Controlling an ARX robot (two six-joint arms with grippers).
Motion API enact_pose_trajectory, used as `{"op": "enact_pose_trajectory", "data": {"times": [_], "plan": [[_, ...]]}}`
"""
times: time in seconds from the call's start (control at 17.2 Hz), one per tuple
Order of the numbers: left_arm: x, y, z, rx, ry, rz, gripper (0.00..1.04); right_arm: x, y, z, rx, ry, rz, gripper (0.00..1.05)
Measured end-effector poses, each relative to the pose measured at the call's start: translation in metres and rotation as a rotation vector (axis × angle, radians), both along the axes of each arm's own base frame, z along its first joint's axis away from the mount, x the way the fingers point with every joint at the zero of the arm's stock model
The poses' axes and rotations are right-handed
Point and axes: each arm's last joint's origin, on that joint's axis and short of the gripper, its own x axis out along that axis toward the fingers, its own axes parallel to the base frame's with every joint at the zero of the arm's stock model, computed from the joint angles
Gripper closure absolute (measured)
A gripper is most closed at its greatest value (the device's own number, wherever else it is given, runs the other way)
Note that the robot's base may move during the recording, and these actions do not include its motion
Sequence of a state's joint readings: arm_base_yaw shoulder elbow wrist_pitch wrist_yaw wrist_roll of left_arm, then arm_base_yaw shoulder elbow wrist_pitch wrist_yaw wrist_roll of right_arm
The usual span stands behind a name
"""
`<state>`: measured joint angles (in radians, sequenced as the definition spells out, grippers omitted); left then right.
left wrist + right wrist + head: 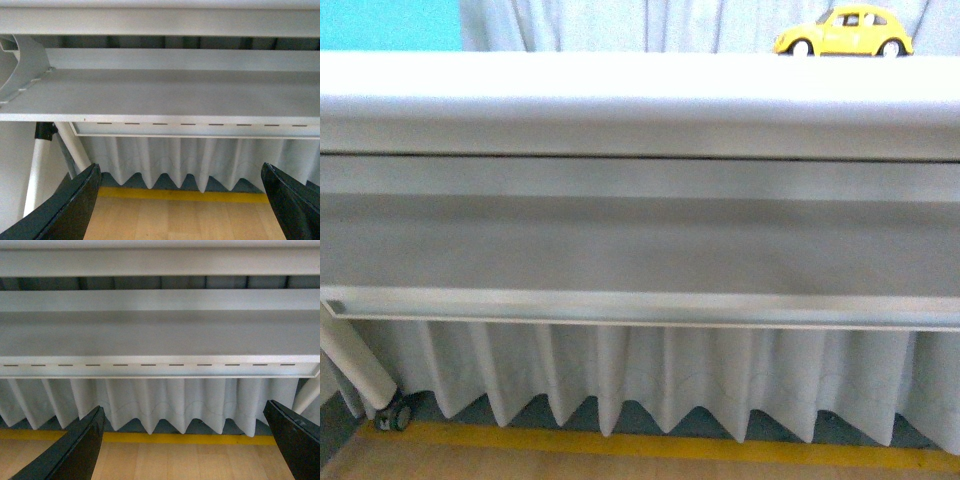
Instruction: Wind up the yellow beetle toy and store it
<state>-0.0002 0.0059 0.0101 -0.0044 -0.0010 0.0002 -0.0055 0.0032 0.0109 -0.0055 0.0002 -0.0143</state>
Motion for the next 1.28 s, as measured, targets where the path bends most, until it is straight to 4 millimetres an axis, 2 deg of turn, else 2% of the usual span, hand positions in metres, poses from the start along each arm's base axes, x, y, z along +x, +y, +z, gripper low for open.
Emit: {"op": "enact_pose_trajectory", "data": {"times": [1.28], "plan": [[0.0,0.0,0.0004,0.0,-0.004,0.0,0.07,0.0,0.0,0.0005,0.0,-0.005,0.0,0.07]]}}
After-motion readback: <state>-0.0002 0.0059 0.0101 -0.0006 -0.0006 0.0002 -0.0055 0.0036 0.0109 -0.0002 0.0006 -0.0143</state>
